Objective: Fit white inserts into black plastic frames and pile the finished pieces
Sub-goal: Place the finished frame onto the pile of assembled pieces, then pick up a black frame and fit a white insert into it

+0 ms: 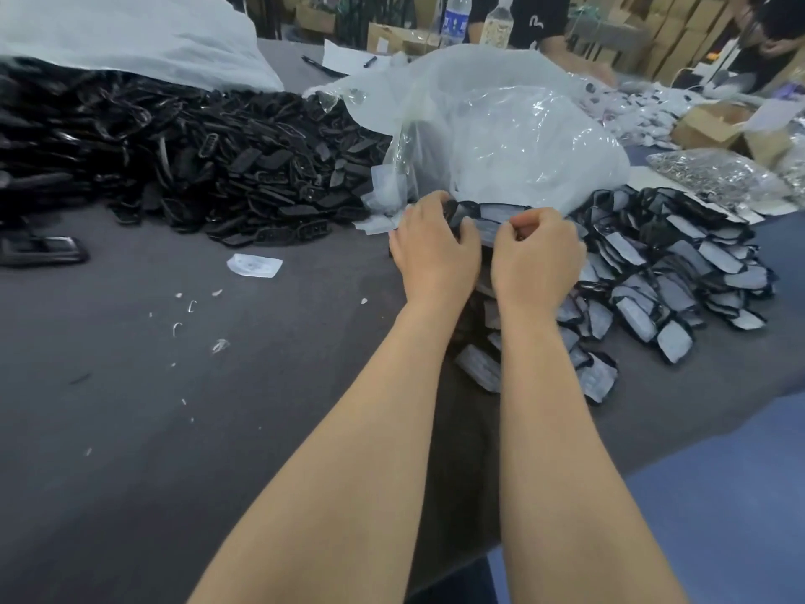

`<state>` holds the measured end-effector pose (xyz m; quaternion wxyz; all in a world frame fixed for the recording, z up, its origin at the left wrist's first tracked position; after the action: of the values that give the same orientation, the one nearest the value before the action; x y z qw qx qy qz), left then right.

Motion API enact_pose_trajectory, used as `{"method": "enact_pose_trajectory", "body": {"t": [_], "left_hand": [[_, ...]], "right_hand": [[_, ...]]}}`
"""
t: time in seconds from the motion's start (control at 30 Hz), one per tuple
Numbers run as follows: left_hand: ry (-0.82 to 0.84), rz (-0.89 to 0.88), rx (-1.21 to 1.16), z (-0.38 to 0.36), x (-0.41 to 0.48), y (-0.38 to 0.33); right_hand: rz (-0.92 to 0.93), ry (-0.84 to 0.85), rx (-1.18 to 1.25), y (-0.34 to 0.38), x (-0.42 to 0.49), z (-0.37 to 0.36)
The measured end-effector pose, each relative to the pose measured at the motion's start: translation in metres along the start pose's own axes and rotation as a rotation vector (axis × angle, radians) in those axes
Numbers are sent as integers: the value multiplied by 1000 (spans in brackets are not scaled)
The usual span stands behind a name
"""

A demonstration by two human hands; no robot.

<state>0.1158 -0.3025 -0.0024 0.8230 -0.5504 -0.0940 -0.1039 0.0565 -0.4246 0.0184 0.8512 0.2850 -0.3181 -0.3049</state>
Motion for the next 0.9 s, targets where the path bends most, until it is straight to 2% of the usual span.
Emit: {"method": "enact_pose_trajectory", "body": {"t": [0.1, 0.2, 0.33, 0.43, 0.57, 0.63, 0.7, 0.77, 0.83, 0.9], "left_hand": [[-64, 15, -148, 31, -1, -1], [-170, 53, -244, 78, 1, 12], [-315, 120, -278, 153, -4, 47], [-455, 189, -314, 213, -16, 80], [-665, 274, -363, 284, -34, 117], [-761, 297, -386, 309, -42, 130], [-839, 324, -422, 324, -49, 141], [-891, 342, -459, 331, -53, 147], [-908, 355, -498, 332, -53, 150], [-892, 355, -513, 327, -50, 150]], "right_hand": [[56, -9, 74, 27, -13, -2], [153, 67, 142, 67, -36, -24], [291, 306, 301, 128, -87, -72], [350, 517, 329, 167, -131, -113], [508, 840, 233, 215, -196, -168], [636, 931, 113, 233, -222, -189], [709, 963, -25, 245, -238, -204], [700, 961, -116, 251, -245, -212], [675, 867, -138, 254, -244, -210], [634, 773, -37, 252, -237, -203]]}}
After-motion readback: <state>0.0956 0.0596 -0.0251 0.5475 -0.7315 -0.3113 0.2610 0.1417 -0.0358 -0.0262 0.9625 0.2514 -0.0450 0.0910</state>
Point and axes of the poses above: each hand's wrist, its own x-axis towards the middle knuckle, its own z-axis out of the back of the hand, y = z × x, the point moved 7 cm from there along x, towards the middle knuckle, and after that the axes turned 5 degrees about y, right-handed, at the moved point
